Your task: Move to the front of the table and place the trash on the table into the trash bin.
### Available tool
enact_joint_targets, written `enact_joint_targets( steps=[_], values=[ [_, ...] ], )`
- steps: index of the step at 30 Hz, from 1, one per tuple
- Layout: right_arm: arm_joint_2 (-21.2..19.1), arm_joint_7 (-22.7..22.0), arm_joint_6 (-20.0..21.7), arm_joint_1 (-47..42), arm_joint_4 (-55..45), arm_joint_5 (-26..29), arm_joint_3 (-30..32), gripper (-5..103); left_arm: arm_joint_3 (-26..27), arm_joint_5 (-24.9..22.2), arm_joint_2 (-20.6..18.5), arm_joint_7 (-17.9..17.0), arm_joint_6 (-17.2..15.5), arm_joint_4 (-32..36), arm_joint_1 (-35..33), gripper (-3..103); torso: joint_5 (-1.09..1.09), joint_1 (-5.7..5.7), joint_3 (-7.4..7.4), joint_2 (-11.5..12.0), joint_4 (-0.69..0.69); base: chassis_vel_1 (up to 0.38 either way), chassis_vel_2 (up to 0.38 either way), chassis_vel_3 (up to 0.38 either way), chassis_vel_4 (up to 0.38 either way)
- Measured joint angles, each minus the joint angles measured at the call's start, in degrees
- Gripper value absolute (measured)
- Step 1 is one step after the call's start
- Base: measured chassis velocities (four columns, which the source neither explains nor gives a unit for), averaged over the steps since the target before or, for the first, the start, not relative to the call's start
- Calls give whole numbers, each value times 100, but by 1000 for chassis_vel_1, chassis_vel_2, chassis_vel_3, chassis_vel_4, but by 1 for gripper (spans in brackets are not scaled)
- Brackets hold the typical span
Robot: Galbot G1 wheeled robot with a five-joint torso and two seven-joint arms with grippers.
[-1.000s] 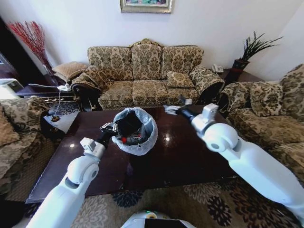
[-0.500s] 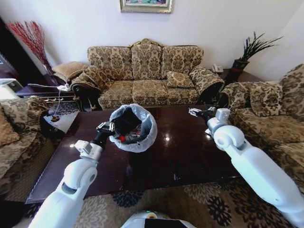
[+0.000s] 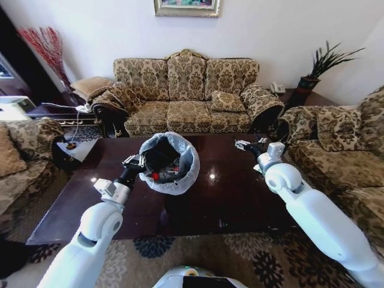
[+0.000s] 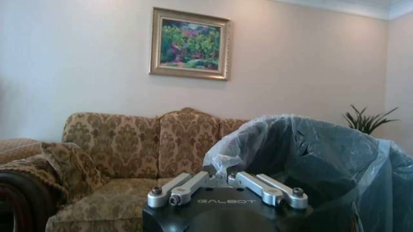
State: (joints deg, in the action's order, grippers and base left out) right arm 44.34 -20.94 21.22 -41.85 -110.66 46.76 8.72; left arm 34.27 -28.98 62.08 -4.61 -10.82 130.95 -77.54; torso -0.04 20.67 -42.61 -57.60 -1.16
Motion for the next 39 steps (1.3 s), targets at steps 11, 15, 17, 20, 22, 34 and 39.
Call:
enact_joint_targets(
  steps=[11, 15, 17, 20, 22, 34, 39],
  values=[
    [4, 30, -4, -132, 29, -70, 83, 100, -18, 25, 16, 64, 2, -4, -12, 3, 7, 2, -1, 1, 0, -303, -279, 382, 382],
    [4, 30, -5, -132, 29, -70, 87, 100, -19, 27, 18, 66, 3, -5, -12, 3, 2, 1, -1, 0, 2, -378, -339, 411, 402],
    [4, 30, -5, -132, 29, -70, 87, 100, -21, 27, 18, 73, 2, -7, -12, 3, 5, 3, -2, 1, 2, -340, -343, 403, 409],
    [4, 30, -6, -132, 29, -70, 87, 100, -21, 29, 18, 67, 2, -7, -12, 3, 5, 0, 0, 0, 0, -321, -291, 390, 403],
    [4, 30, -7, -132, 28, -69, 87, 100, -21, 29, 18, 69, 2, -8, -12, 3, 5, -1, 0, 0, 0, -298, -291, 344, 395],
    [2, 28, -8, -130, 29, -67, 88, 100, -24, 27, 17, 73, 2, -13, -10, 3, 5, 4, -2, 1, 2, -163, -163, 147, 141],
    [3, 28, -9, -128, 23, -65, 87, 100, -17, 28, 15, 56, 1, -16, -10, 3, 2, 0, 0, 0, -7, 41, 28, -19, -8]
  ],
)
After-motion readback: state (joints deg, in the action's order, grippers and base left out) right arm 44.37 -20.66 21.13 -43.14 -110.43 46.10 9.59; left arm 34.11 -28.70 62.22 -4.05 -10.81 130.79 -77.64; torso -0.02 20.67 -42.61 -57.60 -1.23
